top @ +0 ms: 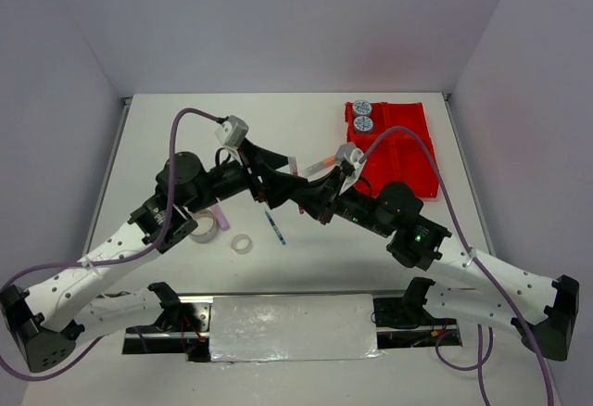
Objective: Sort the stationery into containers
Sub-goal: Close the pen cap on the pen.
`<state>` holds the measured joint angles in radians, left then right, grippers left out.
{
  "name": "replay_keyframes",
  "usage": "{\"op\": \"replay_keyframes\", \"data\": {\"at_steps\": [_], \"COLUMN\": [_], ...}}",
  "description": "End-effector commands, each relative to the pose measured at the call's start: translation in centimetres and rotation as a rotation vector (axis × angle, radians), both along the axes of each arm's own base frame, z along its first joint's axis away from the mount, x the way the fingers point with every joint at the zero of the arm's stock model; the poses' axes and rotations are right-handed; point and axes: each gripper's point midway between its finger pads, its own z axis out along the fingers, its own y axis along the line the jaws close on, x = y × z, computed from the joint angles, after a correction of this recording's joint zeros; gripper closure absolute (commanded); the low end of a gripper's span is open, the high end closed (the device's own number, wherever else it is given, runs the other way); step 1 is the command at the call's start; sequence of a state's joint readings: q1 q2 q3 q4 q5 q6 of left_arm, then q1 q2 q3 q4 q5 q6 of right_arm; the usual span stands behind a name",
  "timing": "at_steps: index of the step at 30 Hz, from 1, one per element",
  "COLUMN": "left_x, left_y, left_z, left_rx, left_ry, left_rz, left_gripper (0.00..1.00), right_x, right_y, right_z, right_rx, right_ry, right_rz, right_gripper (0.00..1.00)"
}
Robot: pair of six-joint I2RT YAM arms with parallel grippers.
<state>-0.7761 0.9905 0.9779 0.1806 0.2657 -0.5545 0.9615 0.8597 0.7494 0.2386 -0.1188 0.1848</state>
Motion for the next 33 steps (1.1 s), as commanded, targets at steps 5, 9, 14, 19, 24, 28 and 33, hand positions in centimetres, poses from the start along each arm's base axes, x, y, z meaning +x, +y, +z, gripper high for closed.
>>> {"op": "replay_keyframes", "data": {"at_steps": [5, 9, 14, 19, 24, 28, 33], "left_x": [-2.0, -2.6, -3.1, -2.4, -2.2, -1.8, -1.5], "left_y": [2.5, 2.7, 2.4, 2.4, 2.4, 2.2, 1.9], "left_z": [7.0, 7.6, 7.7, 7.2, 6.5, 5.9, 5.4], "left_rx": [-0.162, -0.161, -0.158, -0.141, -0.133, -0.119, -0.109], "left_ry": [-0.187, -0.229, -0.247, -0.229, -0.213, -0.198, -0.184], "left_rz": [0.029, 0.010, -0.023, 0.005, 0.014, 0.020, 0.023], "left_gripper": [0.05, 0.11, 0.13, 0.23, 0.34, 0.38, 0.42], "right_x": [-0.7, -1.0, -1.1, -1.0, -0.9, -1.0, -1.0], "right_y": [0.6, 1.2, 1.7, 1.5, 1.4, 1.4, 1.4], "right_z": [3.0, 2.6, 2.4, 2.5, 2.4, 2.6, 2.7], "right_rx": [0.026, 0.007, -0.004, 0.004, 0.007, 0.011, 0.013], "right_ry": [-0.028, -0.017, -0.011, -0.009, -0.006, -0.008, -0.008], "right_rz": [0.051, 0.086, 0.103, 0.095, 0.083, 0.088, 0.091], "right_gripper": [1.00, 1.00, 1.00, 1.00, 1.00, 1.00, 1.00]}}
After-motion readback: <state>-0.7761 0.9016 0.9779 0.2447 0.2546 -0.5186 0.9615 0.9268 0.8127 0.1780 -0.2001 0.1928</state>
